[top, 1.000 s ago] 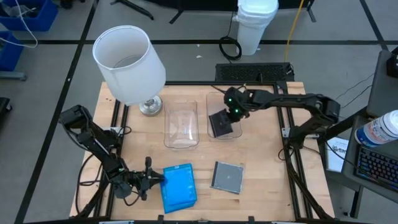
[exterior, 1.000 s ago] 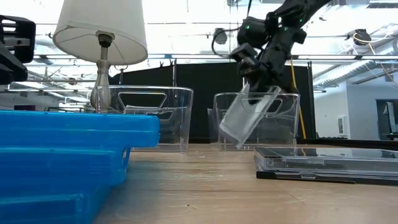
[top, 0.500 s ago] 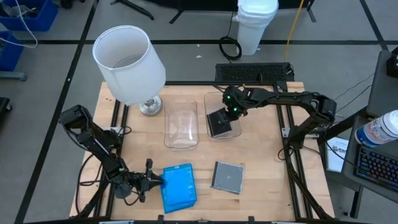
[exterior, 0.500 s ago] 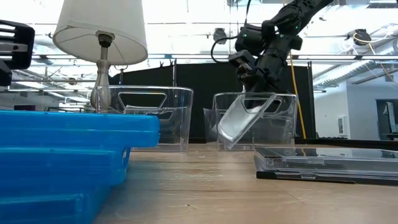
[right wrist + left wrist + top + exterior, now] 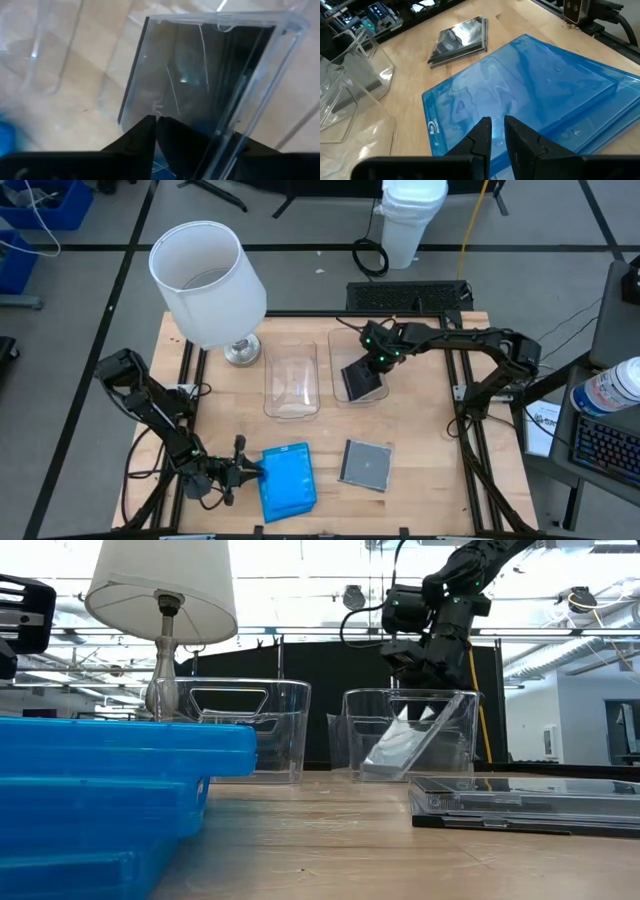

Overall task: Pick & place jewel cases by type
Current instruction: Put the black CD case into the right transparent bin

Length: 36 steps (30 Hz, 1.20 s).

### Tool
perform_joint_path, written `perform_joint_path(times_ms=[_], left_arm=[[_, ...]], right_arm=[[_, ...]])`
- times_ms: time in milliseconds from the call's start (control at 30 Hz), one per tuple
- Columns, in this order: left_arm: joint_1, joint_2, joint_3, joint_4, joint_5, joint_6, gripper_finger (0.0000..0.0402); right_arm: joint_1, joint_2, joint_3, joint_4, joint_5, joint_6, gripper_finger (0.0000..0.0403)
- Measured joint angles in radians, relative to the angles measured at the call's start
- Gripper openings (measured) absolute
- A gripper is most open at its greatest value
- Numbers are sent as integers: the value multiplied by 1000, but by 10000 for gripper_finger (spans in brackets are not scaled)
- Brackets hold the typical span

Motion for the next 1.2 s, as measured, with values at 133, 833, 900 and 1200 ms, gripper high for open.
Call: perform_joint_path(times_ms=[133, 833, 900, 1200], left_arm=[[0, 0, 0, 0, 0, 0, 61], [0, 0, 0, -2, -1, 14, 60], [0, 0, 0, -2, -2, 14, 60], [1, 0, 0, -2, -3, 27, 60]], right_arm=[[10, 0, 0, -7, 5, -13, 164], [100, 0, -1, -9, 53, -228, 231], [106, 0, -1, -9, 56, -235, 233], [101, 0, -1, 85, 74, -4, 233]])
